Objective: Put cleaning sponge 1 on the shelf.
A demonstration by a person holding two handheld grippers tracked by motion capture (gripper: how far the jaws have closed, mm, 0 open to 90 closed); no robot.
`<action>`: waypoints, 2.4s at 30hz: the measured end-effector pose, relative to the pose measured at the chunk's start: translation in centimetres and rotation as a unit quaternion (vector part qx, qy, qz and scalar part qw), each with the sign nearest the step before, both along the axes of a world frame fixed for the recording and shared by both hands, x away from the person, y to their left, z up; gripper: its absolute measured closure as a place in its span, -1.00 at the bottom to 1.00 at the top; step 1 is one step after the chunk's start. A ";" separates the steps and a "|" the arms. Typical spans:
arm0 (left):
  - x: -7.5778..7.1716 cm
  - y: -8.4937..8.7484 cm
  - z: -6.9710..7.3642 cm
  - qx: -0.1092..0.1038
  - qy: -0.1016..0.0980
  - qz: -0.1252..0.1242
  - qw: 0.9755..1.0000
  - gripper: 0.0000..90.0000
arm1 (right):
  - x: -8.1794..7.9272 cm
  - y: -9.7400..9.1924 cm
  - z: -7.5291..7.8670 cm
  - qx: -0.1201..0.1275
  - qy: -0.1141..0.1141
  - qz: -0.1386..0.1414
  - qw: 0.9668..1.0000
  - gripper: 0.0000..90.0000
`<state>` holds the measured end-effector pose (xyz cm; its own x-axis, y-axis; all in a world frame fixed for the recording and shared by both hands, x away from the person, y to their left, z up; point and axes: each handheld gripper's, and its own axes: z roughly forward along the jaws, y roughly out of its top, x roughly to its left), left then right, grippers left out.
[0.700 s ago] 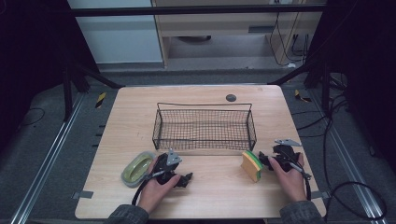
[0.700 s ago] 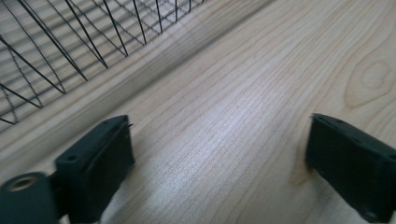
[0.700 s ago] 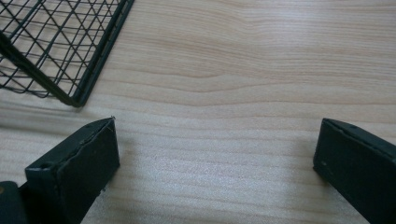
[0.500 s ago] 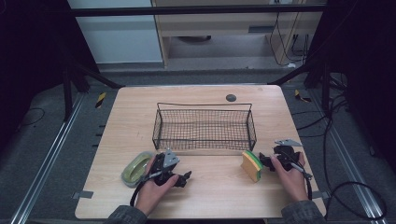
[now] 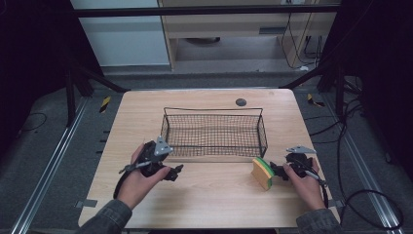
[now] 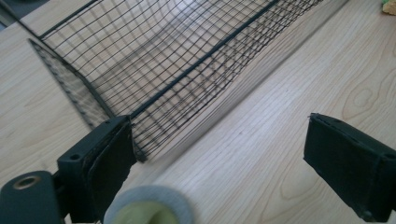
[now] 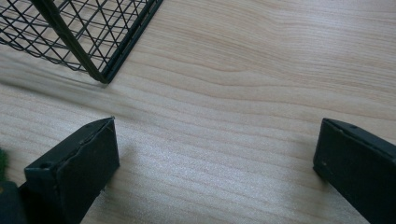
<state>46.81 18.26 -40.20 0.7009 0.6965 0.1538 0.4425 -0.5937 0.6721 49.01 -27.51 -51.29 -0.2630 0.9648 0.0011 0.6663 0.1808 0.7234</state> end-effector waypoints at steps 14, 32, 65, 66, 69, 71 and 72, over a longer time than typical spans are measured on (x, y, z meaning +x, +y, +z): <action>0.3 5.5 2.6 0.079 0.061 0.021 0.995 -0.84 | 0.0 0.6 0.0 0.001 0.001 -0.019 1.000 -0.99; 1.1 6.0 2.1 0.127 0.132 0.035 0.982 -0.50 | 0.0 0.2 0.0 -0.002 0.000 0.001 1.000 -0.99; 3.3 5.6 -1.7 0.167 0.215 0.045 0.961 -0.15 | -0.1 0.3 0.0 -0.001 0.001 -0.004 1.000 -0.99; 3.3 5.6 -1.7 0.165 0.214 0.047 0.962 -0.15 | -0.1 0.3 0.0 -0.001 0.001 -0.004 1.000 -0.99; 3.4 5.4 -1.8 0.161 0.218 0.047 0.961 -0.10 | -0.1 0.4 0.0 -0.001 0.000 -0.005 1.000 -0.99; 3.5 5.4 -1.9 0.159 0.220 0.046 0.961 -0.07 | -0.1 0.4 0.0 -0.002 0.000 -0.004 1.000 -0.99; 3.5 5.4 -1.9 0.159 0.220 0.046 0.961 -0.05 | -0.1 0.4 0.0 -0.002 0.000 -0.004 1.000 -0.99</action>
<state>50.32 23.64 -42.11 0.6847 0.7253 0.0722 0.7028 -0.6832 0.1984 48.88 -27.16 -51.29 -0.2548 0.9670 -0.0025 0.6674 0.1777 0.7232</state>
